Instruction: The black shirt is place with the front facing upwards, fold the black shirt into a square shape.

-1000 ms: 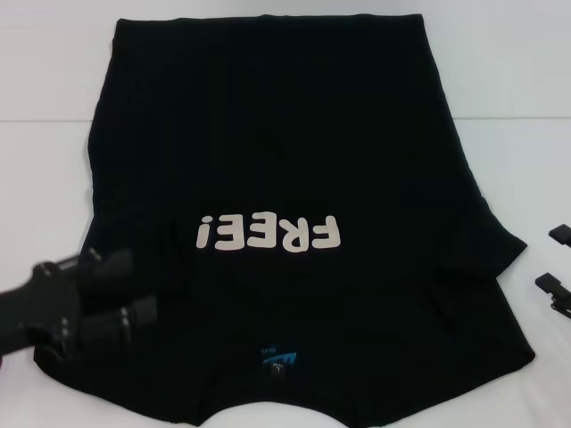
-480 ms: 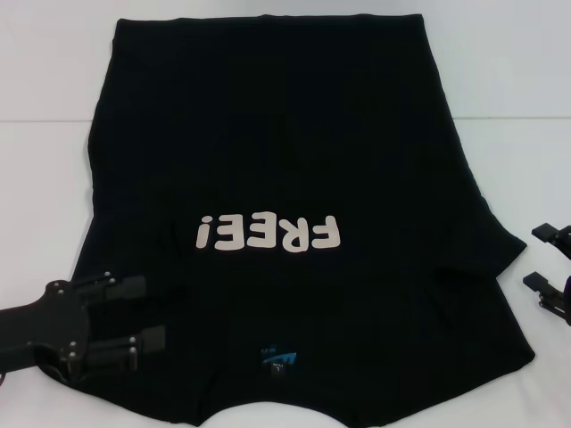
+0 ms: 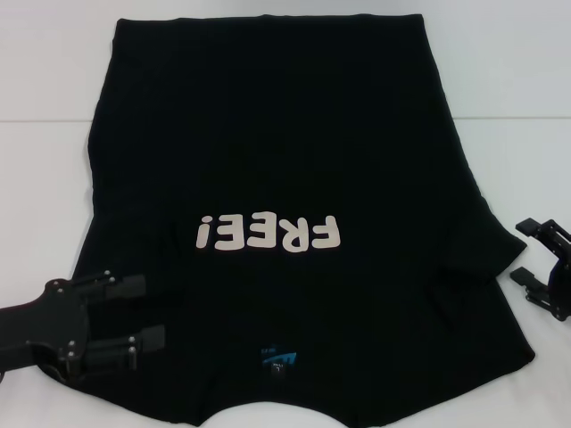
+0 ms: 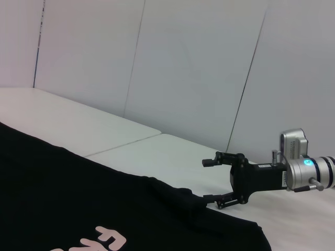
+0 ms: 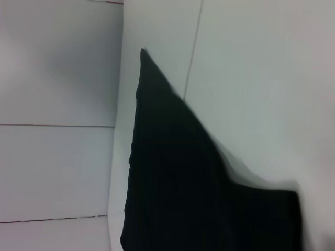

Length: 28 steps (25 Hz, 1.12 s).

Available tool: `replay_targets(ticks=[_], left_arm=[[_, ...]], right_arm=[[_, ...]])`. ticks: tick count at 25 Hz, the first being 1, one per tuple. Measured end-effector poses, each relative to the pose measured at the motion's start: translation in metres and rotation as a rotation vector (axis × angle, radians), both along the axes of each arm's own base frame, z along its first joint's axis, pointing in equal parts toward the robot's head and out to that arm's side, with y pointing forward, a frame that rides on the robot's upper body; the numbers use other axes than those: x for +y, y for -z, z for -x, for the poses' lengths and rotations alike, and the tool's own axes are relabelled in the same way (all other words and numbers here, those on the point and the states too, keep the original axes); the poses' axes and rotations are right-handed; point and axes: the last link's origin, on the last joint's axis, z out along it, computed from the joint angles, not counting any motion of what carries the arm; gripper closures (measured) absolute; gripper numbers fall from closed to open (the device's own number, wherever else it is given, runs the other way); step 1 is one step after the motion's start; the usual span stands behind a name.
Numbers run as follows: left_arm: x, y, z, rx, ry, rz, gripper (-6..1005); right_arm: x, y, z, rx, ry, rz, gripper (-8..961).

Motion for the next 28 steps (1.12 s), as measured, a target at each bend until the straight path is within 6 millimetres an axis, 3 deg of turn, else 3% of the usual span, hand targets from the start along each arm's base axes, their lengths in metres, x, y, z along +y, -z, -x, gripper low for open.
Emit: replay_targets(ticks=[28], left_arm=[[-0.002, -0.004, 0.001, 0.001, -0.004, -0.003, 193]], right_arm=[[0.02, 0.006, 0.008, -0.037, 0.012, 0.011, 22]])
